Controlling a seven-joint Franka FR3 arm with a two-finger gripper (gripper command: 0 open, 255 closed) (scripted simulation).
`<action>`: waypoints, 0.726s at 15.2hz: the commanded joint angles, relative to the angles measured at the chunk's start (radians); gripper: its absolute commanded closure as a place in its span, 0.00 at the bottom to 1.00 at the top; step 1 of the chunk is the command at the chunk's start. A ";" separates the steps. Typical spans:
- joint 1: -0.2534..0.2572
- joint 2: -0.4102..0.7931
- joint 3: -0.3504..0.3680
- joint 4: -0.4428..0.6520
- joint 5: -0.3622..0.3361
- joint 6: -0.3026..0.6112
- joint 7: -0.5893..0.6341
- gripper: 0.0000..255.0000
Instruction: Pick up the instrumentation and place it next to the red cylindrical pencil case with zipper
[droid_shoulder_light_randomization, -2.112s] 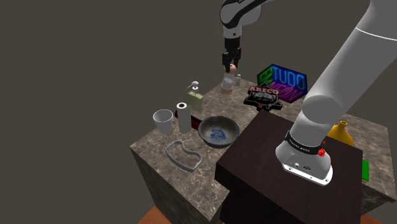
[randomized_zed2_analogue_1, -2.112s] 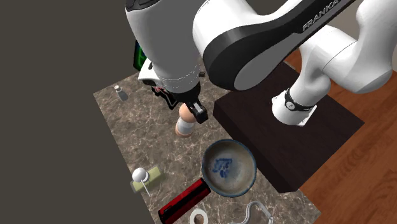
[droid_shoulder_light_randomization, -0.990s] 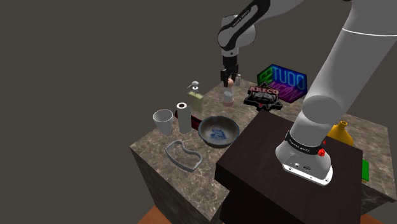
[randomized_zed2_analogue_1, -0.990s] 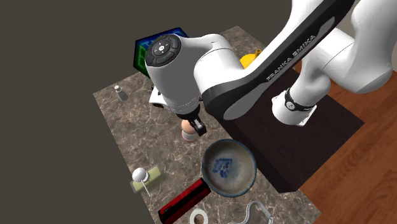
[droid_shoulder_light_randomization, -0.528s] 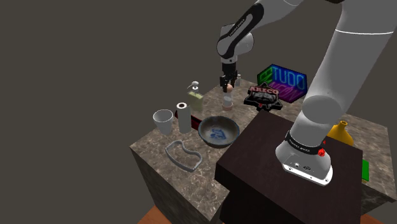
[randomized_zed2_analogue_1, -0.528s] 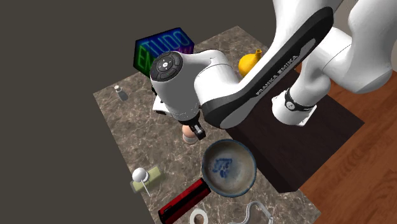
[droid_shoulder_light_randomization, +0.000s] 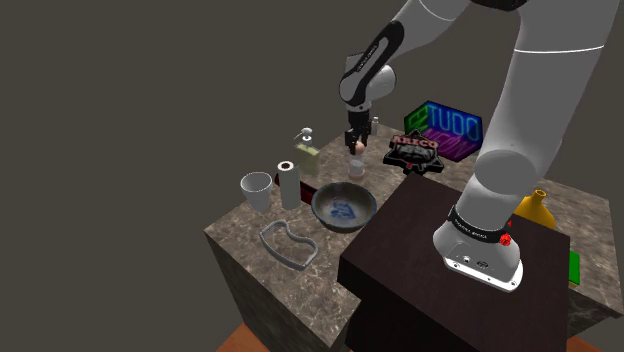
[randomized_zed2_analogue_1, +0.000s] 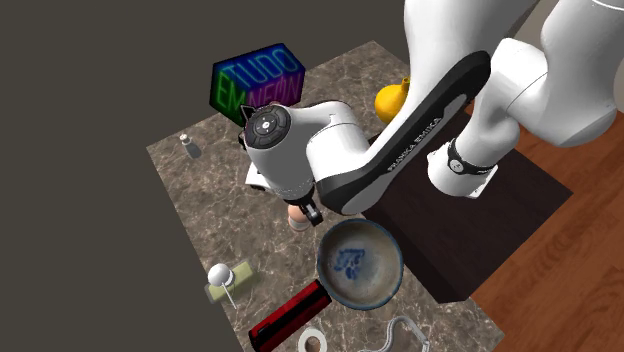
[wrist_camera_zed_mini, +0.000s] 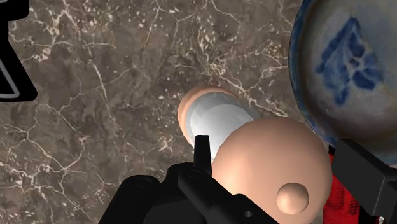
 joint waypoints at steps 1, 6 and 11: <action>-0.002 0.023 0.002 -0.003 0.007 0.027 -0.005 1.00; -0.007 0.087 0.009 -0.003 0.025 0.090 -0.017 1.00; -0.008 0.103 0.012 -0.002 0.030 0.104 -0.020 1.00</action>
